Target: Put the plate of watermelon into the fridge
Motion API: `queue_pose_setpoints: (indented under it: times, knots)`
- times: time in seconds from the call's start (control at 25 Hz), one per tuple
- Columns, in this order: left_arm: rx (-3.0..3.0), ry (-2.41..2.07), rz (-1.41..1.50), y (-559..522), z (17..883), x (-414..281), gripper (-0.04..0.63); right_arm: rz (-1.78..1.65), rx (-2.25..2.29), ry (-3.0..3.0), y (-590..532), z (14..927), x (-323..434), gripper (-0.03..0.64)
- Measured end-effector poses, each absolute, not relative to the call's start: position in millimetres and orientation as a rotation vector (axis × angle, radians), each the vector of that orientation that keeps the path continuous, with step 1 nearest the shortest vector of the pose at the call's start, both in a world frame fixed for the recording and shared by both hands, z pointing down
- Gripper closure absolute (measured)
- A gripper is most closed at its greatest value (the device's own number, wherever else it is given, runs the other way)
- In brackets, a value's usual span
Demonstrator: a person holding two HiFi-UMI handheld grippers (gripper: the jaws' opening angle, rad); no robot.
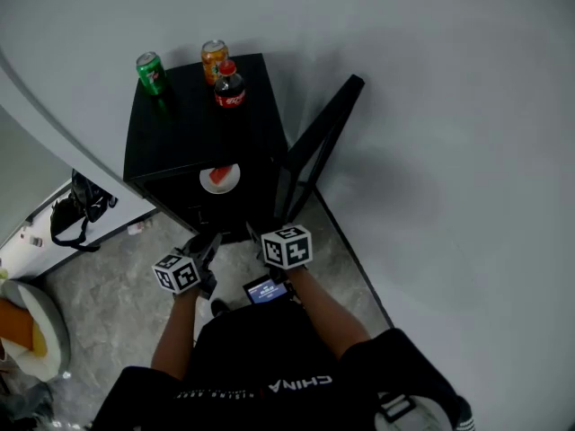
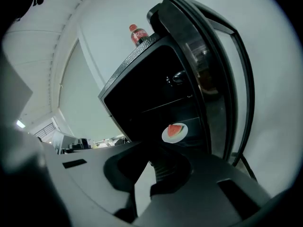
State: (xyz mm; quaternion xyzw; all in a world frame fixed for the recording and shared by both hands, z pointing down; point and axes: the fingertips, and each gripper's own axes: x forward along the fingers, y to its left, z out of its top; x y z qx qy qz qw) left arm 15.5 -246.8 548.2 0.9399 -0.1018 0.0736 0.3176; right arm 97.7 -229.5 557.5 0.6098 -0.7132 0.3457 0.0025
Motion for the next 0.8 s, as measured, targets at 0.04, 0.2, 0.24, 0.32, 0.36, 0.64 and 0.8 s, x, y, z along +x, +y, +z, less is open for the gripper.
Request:
queue_pose_setpoints:
  times: [0.04,0.2,0.24,0.32,0.36,0.64,0.8]
  knots:
    - [2.475,-0.262,0.204,-239,551,19,0.583,1.089,1.902,-2.232,-224,561,100,0.598]
    - [2.408,-0.353,0.187,-215,566,23,0.583,1.131,1.848,-2.228,-201,575,116,0.598]
    - [2.365,-0.384,0.169,-209,570,21,0.583,1.145,1.83,-2.227,-195,580,120,0.598]
    - [2.286,-0.434,0.137,-197,579,14,0.583,1.167,1.792,-2.228,-184,588,127,0.598]
    - [2.265,-0.459,0.127,-190,584,9,0.583,1.178,1.775,-2.228,-179,593,129,0.598]
    - [2.19,-0.599,0.04,-183,596,-44,0.582,1.161,1.747,-2.241,-151,596,105,0.598]
    - [2.252,-0.575,-0.005,-172,577,-65,0.581,1.127,1.806,-2.206,-136,590,89,0.597]
